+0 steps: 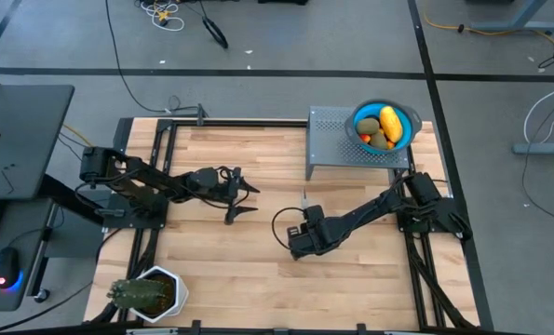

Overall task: Pick & Place Fruit
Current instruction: Put the blue table knife on the shelf

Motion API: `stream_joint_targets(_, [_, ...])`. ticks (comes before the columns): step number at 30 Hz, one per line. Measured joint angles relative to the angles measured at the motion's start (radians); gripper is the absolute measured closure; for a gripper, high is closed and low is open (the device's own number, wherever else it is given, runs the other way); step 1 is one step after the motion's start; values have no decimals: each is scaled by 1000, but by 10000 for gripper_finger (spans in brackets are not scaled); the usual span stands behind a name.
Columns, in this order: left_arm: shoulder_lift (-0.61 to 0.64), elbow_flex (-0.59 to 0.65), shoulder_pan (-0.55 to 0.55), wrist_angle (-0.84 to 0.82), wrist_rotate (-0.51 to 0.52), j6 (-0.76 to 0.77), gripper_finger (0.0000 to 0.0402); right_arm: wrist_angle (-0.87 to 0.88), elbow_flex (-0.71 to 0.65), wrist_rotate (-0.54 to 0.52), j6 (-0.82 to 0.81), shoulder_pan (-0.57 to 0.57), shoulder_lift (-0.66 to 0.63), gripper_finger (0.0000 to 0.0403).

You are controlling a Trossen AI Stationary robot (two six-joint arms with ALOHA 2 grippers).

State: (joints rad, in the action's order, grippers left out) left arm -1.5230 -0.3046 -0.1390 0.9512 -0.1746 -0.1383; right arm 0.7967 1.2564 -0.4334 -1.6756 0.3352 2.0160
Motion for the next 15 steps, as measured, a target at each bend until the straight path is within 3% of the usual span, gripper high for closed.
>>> stream_joint_targets(15, [0, 0, 0, -3, -4, 2, 123, 77, -1, 15, -101, 0, 3, 336])
